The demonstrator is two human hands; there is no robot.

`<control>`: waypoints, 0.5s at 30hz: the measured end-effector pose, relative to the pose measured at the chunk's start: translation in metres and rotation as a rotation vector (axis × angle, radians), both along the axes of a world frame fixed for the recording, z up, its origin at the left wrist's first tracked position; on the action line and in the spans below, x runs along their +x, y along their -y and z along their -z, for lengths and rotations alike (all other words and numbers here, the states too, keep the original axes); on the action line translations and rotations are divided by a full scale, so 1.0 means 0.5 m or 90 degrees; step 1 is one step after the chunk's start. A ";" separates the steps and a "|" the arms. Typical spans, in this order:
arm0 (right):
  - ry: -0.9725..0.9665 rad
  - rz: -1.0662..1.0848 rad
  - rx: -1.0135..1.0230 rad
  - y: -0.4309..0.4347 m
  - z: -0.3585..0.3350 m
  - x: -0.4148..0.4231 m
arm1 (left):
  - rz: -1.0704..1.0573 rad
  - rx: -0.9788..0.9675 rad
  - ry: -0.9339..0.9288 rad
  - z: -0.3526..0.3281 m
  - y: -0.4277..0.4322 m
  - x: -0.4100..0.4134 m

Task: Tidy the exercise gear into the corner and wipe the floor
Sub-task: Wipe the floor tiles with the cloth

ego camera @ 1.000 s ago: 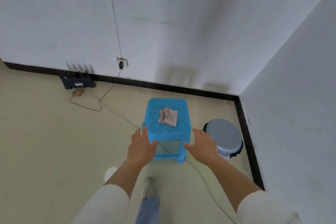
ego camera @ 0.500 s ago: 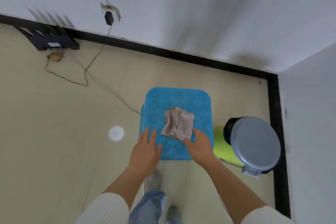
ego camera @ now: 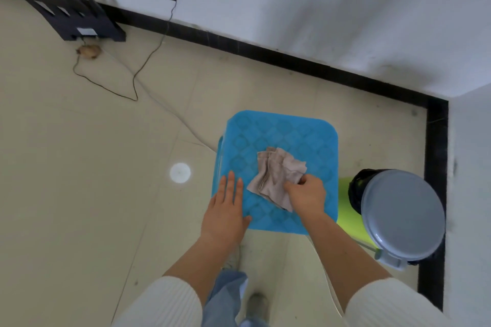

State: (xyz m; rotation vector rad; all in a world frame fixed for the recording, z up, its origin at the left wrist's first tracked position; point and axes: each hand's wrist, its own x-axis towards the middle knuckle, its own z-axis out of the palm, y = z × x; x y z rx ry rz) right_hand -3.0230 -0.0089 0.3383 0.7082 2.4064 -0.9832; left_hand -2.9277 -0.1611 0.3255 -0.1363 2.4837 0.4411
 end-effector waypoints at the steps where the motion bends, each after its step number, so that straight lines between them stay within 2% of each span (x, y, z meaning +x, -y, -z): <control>1: -0.017 -0.009 -0.011 0.004 -0.012 0.004 | -0.005 0.000 0.017 -0.010 0.006 -0.004; 4: -0.078 -0.077 -0.053 0.011 -0.062 0.024 | -0.034 0.005 0.052 -0.057 0.027 -0.007; 7: -0.122 -0.175 -0.100 0.018 -0.126 0.058 | -0.115 -0.002 -0.005 -0.119 0.048 0.040; 15: -0.160 -0.434 -0.172 0.050 -0.323 0.249 | -0.362 -0.060 -0.109 -0.337 0.034 0.326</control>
